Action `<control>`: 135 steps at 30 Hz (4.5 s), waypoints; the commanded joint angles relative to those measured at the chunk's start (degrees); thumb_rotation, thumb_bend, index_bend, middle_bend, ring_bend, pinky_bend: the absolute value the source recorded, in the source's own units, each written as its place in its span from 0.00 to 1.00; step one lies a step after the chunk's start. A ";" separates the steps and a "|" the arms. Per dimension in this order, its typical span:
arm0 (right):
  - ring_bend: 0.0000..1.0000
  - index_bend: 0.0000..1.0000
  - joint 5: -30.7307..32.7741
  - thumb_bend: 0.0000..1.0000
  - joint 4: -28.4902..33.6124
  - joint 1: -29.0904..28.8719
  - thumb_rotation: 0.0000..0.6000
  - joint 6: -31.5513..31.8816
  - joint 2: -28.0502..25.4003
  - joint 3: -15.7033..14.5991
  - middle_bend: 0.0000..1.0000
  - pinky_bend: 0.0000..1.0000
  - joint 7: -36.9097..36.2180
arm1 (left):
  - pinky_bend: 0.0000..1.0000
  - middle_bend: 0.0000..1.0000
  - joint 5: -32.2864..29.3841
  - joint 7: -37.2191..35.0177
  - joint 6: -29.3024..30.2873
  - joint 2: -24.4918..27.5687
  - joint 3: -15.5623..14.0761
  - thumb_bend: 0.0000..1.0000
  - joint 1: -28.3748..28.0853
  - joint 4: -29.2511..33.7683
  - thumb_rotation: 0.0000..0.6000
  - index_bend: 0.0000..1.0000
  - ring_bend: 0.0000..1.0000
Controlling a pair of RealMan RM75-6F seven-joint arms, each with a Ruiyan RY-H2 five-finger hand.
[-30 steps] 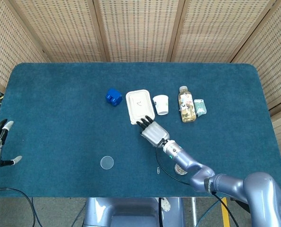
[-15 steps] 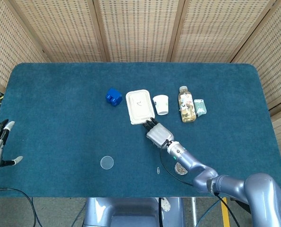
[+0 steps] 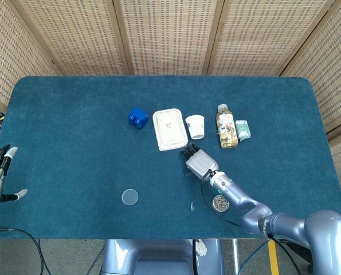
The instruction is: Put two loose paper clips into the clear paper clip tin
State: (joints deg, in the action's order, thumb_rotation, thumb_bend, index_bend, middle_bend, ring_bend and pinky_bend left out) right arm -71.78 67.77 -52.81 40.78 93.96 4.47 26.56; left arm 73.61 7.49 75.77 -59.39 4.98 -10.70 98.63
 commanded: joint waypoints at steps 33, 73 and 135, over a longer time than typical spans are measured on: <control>0.00 0.30 0.67 0.00 0.75 1.85 1.00 4.00 2.35 3.69 0.07 0.00 -11.11 | 0.00 0.00 -0.12 -0.15 -0.28 0.08 -0.07 0.00 -0.14 -0.18 1.00 0.00 0.00; 0.00 0.51 0.67 0.28 -3.32 1.67 1.00 1.75 4.98 2.35 0.07 0.00 -10.53 | 0.00 0.00 -0.33 -0.15 -0.46 0.02 -0.10 0.00 -0.22 -0.24 1.00 0.00 0.00; 0.00 0.64 -4.01 0.44 12.27 5.63 1.00 8.47 -5.84 -0.76 0.09 0.00 -4.90 | 0.00 0.00 1.10 -0.74 0.09 0.41 -0.56 0.00 0.01 0.31 1.00 0.00 0.00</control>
State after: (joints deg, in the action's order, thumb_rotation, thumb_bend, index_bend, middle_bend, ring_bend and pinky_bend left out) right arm -74.57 78.02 -48.00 48.07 89.74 4.61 20.96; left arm 74.70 6.75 75.86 -58.98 4.43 -10.70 98.94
